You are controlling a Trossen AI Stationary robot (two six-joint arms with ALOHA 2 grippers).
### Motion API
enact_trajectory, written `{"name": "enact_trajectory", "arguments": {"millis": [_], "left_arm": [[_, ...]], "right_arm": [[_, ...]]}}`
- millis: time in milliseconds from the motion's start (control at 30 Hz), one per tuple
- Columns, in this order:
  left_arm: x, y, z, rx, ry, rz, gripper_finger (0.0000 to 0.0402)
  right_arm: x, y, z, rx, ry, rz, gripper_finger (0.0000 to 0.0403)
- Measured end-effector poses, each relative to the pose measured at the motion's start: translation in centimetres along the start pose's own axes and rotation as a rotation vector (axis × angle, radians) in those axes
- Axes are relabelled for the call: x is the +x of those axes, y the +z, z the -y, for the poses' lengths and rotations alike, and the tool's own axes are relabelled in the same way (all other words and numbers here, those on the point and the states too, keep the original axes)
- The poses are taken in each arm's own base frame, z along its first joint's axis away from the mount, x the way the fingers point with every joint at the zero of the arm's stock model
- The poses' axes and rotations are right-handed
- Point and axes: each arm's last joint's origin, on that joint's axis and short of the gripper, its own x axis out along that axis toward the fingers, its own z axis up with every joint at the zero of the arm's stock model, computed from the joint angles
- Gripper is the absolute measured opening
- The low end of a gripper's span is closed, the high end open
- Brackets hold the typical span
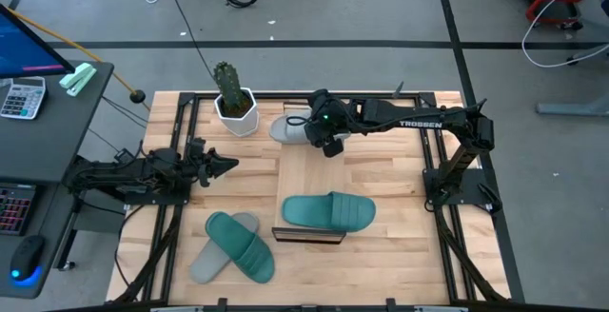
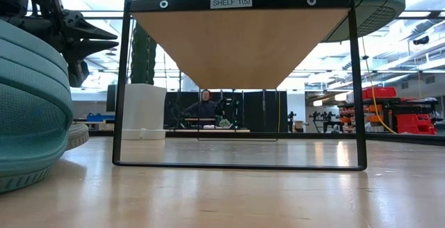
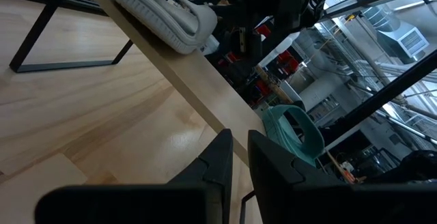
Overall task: Pick and place slides into the shelf
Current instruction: Put the right gray slipper on the shelf
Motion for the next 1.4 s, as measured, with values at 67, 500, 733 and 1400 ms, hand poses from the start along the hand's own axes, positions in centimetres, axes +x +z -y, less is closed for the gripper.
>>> {"name": "enact_trajectory", "arguments": {"millis": [67,500,733,1400], "left_arm": [[0.0,0.0,0.0,0.0,0.0,0.0,0.0052],[0.0,0.0,0.0,0.0,0.0,0.0,0.0053],[0.0,0.0,0.0,0.005,0.0,0.0,0.0052],[0.0,0.0,0.0,0.012,0.001,-0.002,0.0052]], "right_arm": [[-0.1,0.0,0.1,-0.001,0.002,-0.002,0.0041],[-0.4,0.0,0.9,-0.013,-0.043,-0.022,0.0048],[-0.5,0.1,0.9,-0.032,-0.061,-0.034,0.0028],[-0.9,1.3,0.3,-0.109,-0.182,-0.101,0.0005]]}}
